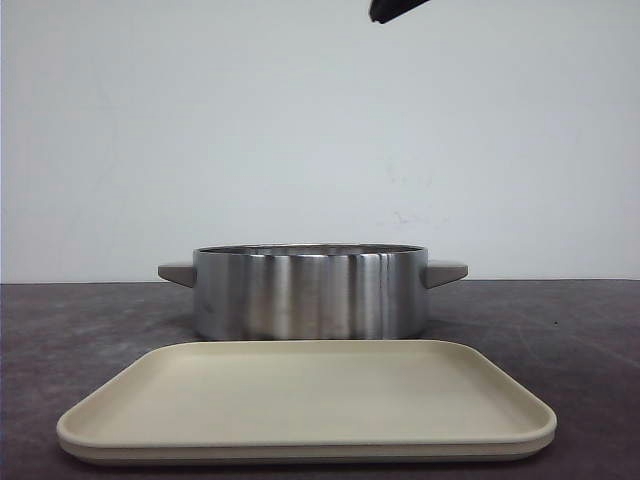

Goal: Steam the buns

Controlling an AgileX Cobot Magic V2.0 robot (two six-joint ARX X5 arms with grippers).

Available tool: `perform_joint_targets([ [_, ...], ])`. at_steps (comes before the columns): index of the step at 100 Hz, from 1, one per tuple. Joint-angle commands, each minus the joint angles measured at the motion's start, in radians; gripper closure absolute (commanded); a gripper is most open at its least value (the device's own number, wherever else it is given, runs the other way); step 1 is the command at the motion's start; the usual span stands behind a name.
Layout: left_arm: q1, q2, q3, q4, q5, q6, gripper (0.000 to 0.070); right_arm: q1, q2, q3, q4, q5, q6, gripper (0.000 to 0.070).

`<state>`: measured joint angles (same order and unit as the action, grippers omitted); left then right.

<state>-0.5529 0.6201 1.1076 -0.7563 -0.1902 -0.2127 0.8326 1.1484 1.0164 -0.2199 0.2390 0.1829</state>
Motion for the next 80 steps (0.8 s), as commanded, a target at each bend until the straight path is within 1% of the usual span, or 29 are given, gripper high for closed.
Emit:
perform_joint_targets([
  [1,-0.003,-0.021,-0.021,0.023,-0.013,-0.02,0.07,0.014,0.006,0.008,0.048,0.005,-0.007,0.0682],
  [19,-0.003,-0.053,-0.039,0.016,-0.024,-0.016,0.07,0.016,0.006,0.008,0.116,0.004,-0.007,0.0683],
  [80,-0.003,-0.053,-0.038,0.02,-0.023,-0.016,0.07,0.016,0.005,0.008,0.116,0.004,-0.008,0.0682],
])
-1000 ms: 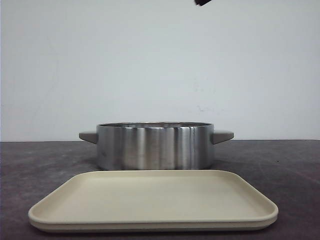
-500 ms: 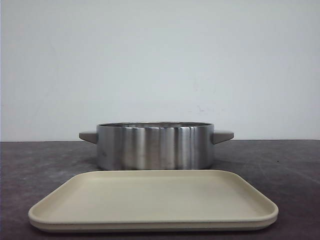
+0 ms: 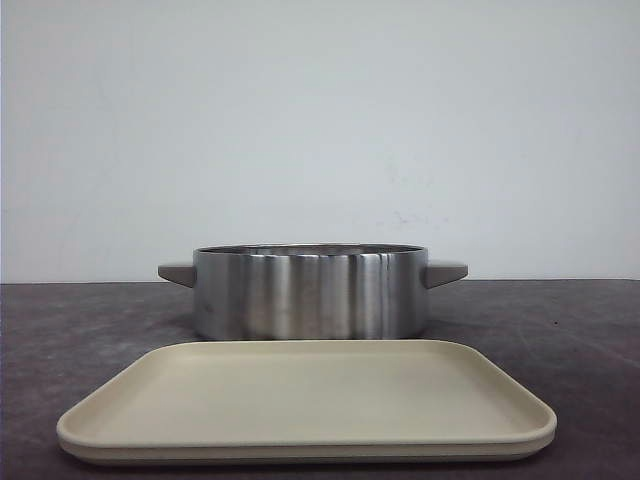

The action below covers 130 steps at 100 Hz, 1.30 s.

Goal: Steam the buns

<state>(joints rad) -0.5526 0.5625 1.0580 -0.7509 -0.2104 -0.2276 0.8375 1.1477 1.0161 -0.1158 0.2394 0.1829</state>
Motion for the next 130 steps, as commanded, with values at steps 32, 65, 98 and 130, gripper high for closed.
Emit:
perform_joint_targets([
  [32,-0.004,0.005,0.012,0.014,-0.003,-0.001,0.07,0.011,0.006,0.008,0.012,0.001,-0.008,0.0682],
  [65,-0.004,0.005,0.012,0.014,-0.003,-0.001,0.07,-0.083,-0.169,0.001,-0.122,0.031,-0.081,0.0682],
  [98,-0.004,0.005,0.012,0.015,-0.003,-0.001,0.07,-0.444,-0.407,-0.123,-0.147,-0.068,-0.247,0.0682],
  [130,-0.004,0.005,0.012,0.014,-0.003,-0.001,0.07,-0.698,-0.698,-0.509,0.018,-0.111,-0.23,0.0682],
])
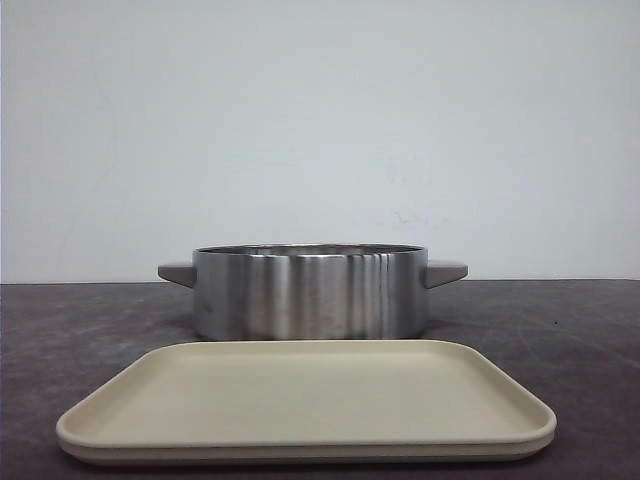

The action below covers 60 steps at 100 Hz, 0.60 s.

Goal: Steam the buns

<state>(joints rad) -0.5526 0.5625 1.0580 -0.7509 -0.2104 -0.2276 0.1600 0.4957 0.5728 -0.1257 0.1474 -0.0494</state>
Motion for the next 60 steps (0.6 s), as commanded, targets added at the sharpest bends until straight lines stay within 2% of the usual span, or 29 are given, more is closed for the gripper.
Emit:
perform_joint_targets([
  [1,-0.004,0.005,0.012,0.015,-0.003,-0.001,0.07,-0.026,-0.056,-0.079,0.029,-0.023,0.006,0.0682],
  [21,-0.004,0.005,0.012,0.015,-0.003,-0.001,0.07,-0.094,-0.269,-0.325,0.027,-0.085,0.116,0.0681],
  [42,-0.004,0.005,0.012,0.015,-0.003,-0.001,0.07,-0.106,-0.453,-0.495,0.013,-0.099,0.117,0.0682],
  [60,-0.004,0.005,0.012,0.014,-0.003,-0.001,0.07,-0.113,-0.492,-0.562,-0.008,-0.099,0.116,0.0682],
])
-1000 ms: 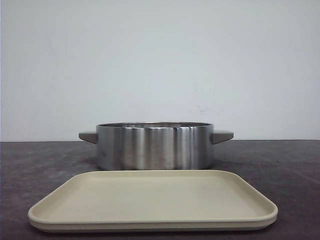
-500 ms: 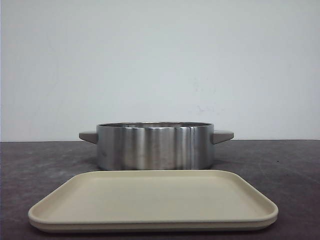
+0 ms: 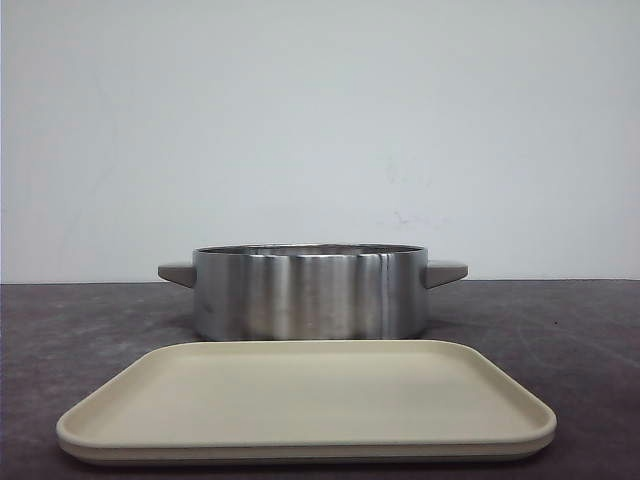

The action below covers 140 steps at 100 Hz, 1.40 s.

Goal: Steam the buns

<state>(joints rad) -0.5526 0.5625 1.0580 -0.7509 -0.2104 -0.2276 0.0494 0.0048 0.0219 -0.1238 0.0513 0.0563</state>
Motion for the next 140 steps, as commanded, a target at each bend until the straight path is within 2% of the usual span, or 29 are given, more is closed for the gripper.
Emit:
perform_joint_targets([
  [1,-0.004,0.005,0.012,0.014,-0.003,-0.001,0.07,-0.003,-0.001,-0.01,-0.016,-0.003,0.011,0.0682],
  [7,-0.004,0.005,0.012,0.015,-0.003,-0.001,0.07,-0.002,-0.001,-0.01,-0.057,-0.003,0.011,0.0682],
  [33,-0.004,0.005,0.012,0.015,-0.003,-0.001,0.07,0.0,-0.001,-0.01,-0.049,-0.001,-0.026,0.0682],
  [126,-0.004,0.005,0.012,0.014,-0.003,0.0,0.07,0.001,-0.001,-0.01,-0.032,0.001,-0.025,0.0682],
  [133,0.013,-0.003,0.012,0.014,-0.008,0.072,0.07,0.001,-0.001,-0.01,-0.032,0.001,-0.025,0.0682],
  [140,0.043,-0.016,0.006,0.024,-0.006,0.097,0.07,0.001,-0.001,-0.01,-0.032,0.001,-0.025,0.0682],
])
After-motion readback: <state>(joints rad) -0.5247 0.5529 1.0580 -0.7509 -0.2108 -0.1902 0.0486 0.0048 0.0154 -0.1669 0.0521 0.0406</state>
